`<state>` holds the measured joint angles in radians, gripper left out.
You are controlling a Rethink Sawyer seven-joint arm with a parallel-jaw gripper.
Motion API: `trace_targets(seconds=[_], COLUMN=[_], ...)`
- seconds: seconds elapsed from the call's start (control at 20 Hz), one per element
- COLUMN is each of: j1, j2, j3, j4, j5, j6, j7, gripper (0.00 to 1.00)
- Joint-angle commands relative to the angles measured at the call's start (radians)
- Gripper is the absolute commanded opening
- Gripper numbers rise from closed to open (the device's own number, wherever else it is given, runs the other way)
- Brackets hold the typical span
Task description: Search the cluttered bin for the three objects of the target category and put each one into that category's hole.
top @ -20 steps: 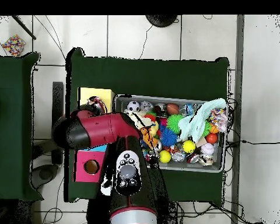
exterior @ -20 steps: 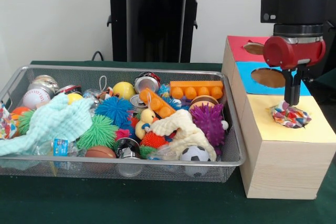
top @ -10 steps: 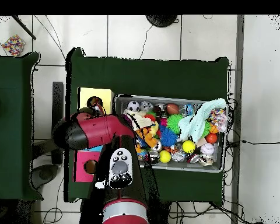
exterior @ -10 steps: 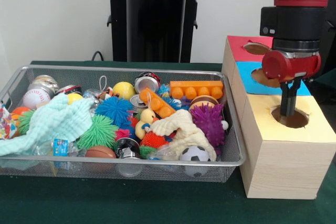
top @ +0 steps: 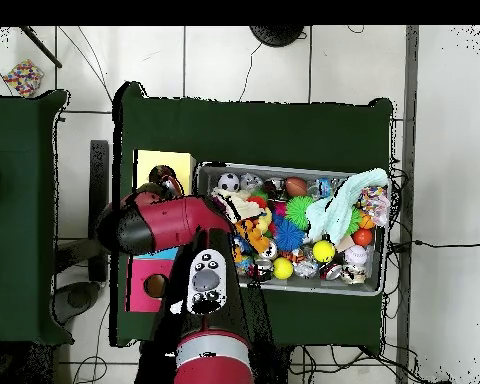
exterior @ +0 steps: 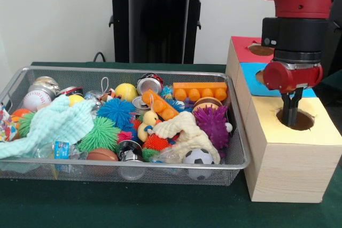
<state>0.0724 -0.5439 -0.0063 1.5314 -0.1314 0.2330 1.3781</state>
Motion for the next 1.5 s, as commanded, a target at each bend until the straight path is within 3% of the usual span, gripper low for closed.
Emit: trace_targets(seconds=[0.05, 0.5, 0.9, 1.1, 1.3, 1.5], j1=[-0.026, -0.046, -0.059, -0.062, -0.023, -0.033], j2=[0.015, -0.119, -0.183, -0.161, -0.119, -0.112], j3=[0.029, 0.043, 0.046, -0.001, -0.097, -0.128], j4=[0.031, 0.112, 0.117, 0.025, -0.106, -0.166], j5=[0.029, 0.060, 0.102, 0.051, -0.043, -0.130], j6=[0.012, 0.128, 0.226, 0.329, 0.446, 0.493], j7=[0.195, 0.181, 0.152, 0.077, 0.030, -0.030], gripper=[0.00, 0.00, 0.00, 0.00, 0.00, 0.00])
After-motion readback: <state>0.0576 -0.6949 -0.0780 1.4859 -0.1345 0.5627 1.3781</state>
